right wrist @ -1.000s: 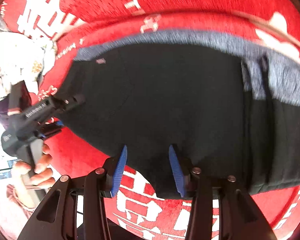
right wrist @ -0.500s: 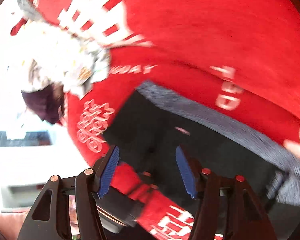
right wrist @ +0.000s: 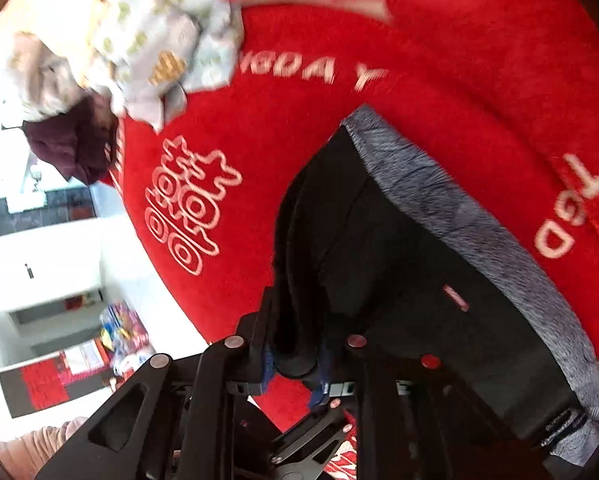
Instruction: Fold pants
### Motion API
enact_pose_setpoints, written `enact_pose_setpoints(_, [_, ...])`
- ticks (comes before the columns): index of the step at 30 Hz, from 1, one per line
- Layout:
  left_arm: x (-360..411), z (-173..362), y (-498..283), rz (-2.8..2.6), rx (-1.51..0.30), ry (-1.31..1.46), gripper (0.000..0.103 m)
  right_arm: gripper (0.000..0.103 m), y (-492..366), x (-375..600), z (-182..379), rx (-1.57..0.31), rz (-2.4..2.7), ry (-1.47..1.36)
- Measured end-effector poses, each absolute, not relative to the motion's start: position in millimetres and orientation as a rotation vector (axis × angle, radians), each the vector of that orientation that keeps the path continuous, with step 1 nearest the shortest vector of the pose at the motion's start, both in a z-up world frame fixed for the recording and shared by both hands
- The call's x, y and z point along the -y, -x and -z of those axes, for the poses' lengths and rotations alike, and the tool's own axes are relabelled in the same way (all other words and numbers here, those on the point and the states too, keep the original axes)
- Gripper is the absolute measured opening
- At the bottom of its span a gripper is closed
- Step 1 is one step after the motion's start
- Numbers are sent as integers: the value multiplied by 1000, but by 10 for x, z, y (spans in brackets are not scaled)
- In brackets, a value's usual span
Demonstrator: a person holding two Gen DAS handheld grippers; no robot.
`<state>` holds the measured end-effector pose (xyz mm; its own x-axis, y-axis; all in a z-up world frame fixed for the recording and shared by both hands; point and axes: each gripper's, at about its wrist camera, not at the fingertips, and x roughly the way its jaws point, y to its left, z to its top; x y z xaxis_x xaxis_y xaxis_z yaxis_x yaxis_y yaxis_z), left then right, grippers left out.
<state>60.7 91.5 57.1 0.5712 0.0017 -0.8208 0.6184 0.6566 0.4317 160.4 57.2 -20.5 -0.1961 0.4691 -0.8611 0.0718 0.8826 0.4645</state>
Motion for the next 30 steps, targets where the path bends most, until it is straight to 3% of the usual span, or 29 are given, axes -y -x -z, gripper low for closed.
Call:
enact_pose_setpoints(11, [-268, -1543, -136, 569, -750, -715, 38, 19, -738, 617, -881, -1378, -379, -729])
enact_pose_setpoints(17, [387, -1815, 286, 693, -676, -721, 39, 19, 11, 1392, -1380, -1195, -308, -803])
enact_pose_setpoints(24, [1258, -1616, 966, 848, -690, -791, 39, 19, 964, 2383, -1369, -1124, -146, -924])
enact_pose_setpoints(30, [1816, -1136, 1544, 928, -724, -904, 39, 19, 1690, 2988, -903, -1113, -13, -1029])
